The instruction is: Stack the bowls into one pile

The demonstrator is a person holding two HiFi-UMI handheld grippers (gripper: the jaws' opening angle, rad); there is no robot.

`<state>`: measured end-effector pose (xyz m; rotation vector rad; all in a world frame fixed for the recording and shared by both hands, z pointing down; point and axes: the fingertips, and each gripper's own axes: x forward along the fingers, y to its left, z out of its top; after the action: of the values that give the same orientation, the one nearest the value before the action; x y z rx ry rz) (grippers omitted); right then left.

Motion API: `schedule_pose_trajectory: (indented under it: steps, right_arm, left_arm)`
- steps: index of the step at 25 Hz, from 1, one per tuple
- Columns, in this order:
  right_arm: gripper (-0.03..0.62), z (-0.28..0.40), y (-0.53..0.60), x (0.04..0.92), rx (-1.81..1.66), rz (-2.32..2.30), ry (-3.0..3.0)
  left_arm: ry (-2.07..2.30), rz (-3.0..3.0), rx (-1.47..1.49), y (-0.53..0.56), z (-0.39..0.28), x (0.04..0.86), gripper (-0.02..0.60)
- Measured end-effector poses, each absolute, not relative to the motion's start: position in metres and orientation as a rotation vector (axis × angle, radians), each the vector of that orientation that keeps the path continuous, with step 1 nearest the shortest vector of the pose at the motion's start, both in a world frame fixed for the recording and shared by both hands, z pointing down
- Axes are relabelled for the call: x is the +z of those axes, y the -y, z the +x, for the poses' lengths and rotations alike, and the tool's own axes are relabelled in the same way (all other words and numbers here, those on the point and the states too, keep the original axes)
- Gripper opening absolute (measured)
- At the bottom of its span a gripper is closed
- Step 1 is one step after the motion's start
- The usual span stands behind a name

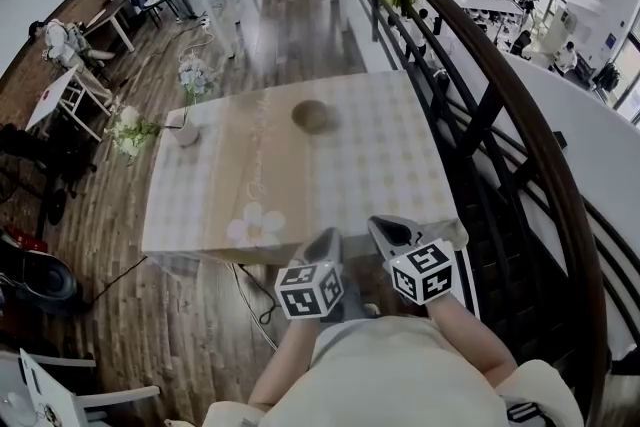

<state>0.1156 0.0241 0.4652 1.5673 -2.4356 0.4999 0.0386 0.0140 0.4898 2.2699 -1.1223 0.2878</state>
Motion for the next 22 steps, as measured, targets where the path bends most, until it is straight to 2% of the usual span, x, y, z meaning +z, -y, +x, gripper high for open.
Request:
schedule_pose_trajectory:
  steps: [22]
  right_arm:
    - [-0.002,0.114,-0.019,0.460,0.481,1.581,2.440]
  left_arm:
    - [1.113,2.280,0.300,-0.004,0.030,0.485,0.017]
